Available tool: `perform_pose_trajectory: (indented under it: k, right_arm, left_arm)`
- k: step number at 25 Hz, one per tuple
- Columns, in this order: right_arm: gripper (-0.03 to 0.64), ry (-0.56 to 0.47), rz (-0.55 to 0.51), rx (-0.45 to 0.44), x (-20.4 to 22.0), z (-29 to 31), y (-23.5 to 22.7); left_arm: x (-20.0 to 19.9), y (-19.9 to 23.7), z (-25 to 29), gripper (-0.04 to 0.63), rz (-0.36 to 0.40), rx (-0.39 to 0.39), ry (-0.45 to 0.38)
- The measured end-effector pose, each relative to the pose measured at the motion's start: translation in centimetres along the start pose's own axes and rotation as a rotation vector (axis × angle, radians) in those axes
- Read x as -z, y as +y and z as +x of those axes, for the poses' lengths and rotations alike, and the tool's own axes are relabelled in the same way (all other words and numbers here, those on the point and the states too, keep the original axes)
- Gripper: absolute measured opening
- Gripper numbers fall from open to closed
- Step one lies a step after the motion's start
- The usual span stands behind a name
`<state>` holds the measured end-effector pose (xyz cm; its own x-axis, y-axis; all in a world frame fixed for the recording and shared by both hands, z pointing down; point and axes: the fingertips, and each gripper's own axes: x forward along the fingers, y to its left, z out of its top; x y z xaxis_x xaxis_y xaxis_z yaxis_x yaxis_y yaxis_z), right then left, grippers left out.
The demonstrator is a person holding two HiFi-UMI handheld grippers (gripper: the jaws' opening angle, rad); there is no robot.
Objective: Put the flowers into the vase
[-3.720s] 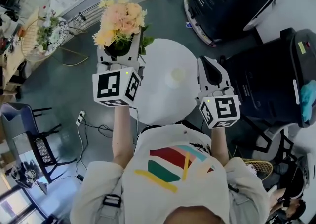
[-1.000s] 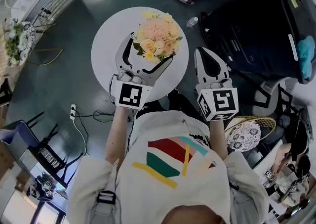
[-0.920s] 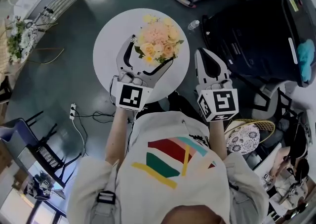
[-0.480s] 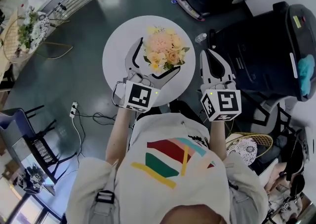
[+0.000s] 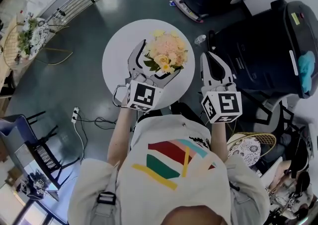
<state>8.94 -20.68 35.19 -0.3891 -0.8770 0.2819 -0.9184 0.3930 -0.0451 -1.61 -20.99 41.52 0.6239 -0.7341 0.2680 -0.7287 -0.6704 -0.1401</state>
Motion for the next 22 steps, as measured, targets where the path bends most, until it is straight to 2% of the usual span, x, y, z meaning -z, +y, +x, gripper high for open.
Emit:
perform_pose_trajectory:
  k: [6, 16, 22]
  right_arm:
    - [0.011, 0.023, 0.008, 0.016, 1.0, 0.0, -0.7]
    - [0.011, 0.064, 0.016, 0.02, 2.3, 0.4, -0.8]
    - [0.012, 0.081, 0.025, 0.018, 3.2, 0.3, -0.9]
  left_arm:
    - [1.6, -1.1, 0.4, 0.586, -0.028, 0.034, 0.031]
    - [3.9, -1.2, -0.4, 0.586, -0.204, 0.051, 0.048]
    - [5.5, -2.3, -1.2, 0.586, -0.208, 0.059, 0.089]
